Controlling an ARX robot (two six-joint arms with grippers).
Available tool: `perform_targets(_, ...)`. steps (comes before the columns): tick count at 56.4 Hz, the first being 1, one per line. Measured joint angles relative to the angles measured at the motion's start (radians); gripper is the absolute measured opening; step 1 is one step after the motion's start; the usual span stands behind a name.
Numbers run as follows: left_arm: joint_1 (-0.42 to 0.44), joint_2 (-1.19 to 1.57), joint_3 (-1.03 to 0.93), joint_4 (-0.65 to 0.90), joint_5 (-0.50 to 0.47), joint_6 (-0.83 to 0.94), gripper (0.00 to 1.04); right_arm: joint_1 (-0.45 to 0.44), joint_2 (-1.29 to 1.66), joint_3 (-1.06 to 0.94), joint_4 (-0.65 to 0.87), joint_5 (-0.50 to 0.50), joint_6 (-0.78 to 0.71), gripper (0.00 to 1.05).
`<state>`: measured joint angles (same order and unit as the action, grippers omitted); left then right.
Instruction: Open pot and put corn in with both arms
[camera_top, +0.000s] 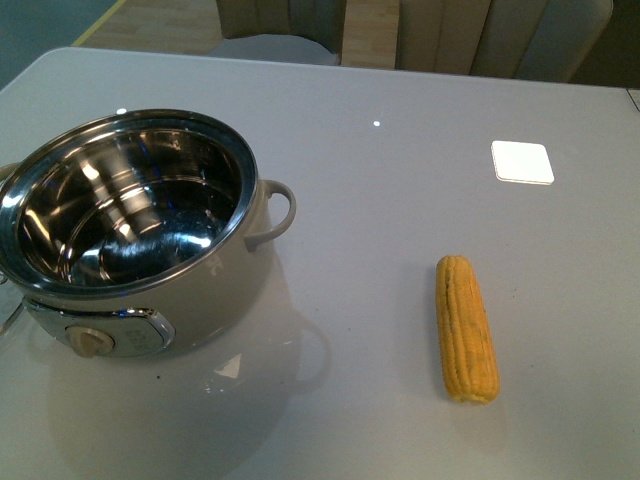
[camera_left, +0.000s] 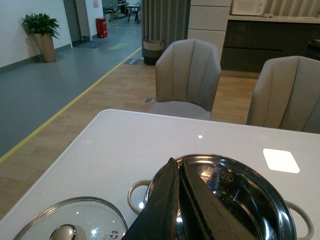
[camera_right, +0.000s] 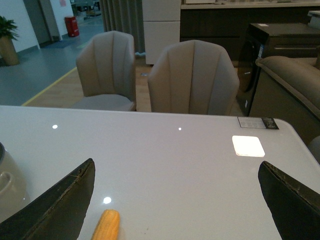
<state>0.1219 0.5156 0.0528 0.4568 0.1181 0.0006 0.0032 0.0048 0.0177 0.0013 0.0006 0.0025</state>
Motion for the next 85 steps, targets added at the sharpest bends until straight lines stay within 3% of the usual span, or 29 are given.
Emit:
perform_targets(7, -0.085, -0.054, -0.017, -0.034, -0.109, -0.001, 0.03, 0.0, 0.0, 0.0, 0.0, 0.0, 0.0, 0.96)
perform_targets(12, -0.118, -0.082, -0.04, -0.031, -0.111, 0.001, 0.03, 0.0, 0.0, 0.0, 0.0, 0.0, 0.0, 0.96)
perform_targets(51, -0.119, -0.343, -0.04, -0.284, -0.118, 0.001, 0.03, 0.0, 0.0, 0.0, 0.0, 0.0, 0.0, 0.96)
perform_targets(58, -0.12, -0.488, -0.04, -0.447, -0.118, 0.001, 0.03, 0.0, 0.0, 0.0, 0.0, 0.0, 0.0, 0.96)
perform_targets(76, -0.12, -0.509, -0.04, -0.455, -0.118, 0.001, 0.03, 0.0, 0.0, 0.0, 0.0, 0.0, 0.0, 0.96)
perform_targets(78, -0.12, -0.509, -0.04, -0.455, -0.118, 0.0, 0.05, 0.0, 0.0, 0.0, 0.0, 0.0, 0.0, 0.96)
perform_targets(85, -0.12, -0.509, -0.04, -0.455, -0.118, 0.0, 0.27, 0.0, 0.0, 0.0, 0.0, 0.0, 0.0, 0.96)
